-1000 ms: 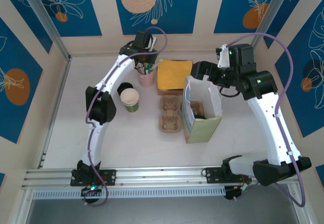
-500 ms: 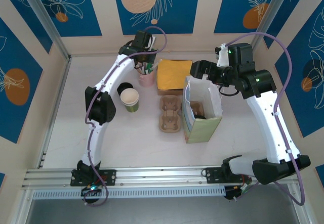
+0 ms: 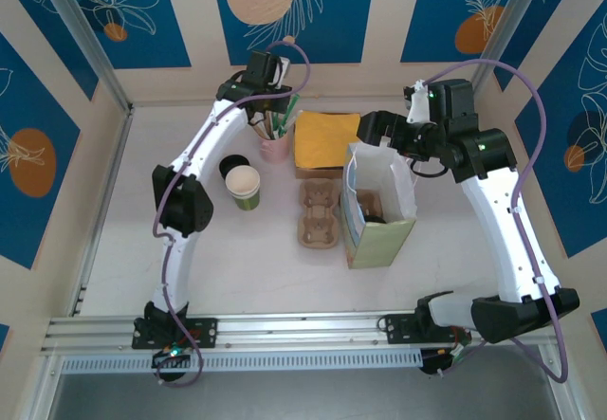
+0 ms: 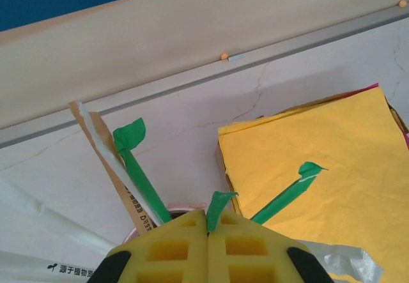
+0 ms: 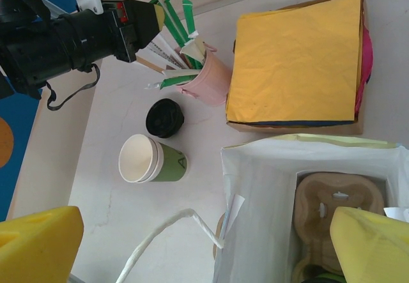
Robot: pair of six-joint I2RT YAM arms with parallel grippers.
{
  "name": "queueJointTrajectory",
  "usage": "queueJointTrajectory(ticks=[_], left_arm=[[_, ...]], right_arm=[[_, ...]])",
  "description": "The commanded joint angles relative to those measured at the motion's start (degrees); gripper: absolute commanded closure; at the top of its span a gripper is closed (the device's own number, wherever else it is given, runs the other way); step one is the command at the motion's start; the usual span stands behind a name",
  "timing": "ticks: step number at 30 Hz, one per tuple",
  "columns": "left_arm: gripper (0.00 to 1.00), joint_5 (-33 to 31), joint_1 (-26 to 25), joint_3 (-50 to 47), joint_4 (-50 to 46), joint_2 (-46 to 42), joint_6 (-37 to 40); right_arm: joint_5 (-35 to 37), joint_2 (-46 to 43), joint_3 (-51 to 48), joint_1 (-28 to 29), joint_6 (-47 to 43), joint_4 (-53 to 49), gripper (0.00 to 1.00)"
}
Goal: Pack the takeout coffee
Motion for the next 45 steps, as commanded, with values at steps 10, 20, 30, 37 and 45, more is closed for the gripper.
queueJointTrajectory(ticks=[10,20,30,37,45], left_arm=[[1.0,1.75,0.36,1.7,-1.48,-2.13,-2.93],[1.0,5.63,0.83,0.39,-1.86,-0.82,-6.73],[1.0,-0.71,1.1,-2.87,-0.59,-2.12,-3.6],[1.0,-0.85,1.74,-6.15,0.45,-1.94,-3.42],[1.0,0.16,1.81,-4.6,0.59,-3.41,-3.28]], right_arm=[[-2.05,-0.27,1.06,-0.85,-0.2,0.02,0.01],[-1.92,-0.8,0.48,-1.1,0.01,-0.09,0.01],[-2.45,-0.48,0.36,-1.17,0.42,0.36,0.01],[-2.28,-0.4,0.48,-1.17,0.47,-0.01,0.01],[-2.58,0.14,0.66,-1.17,0.93,0.33,0.01]])
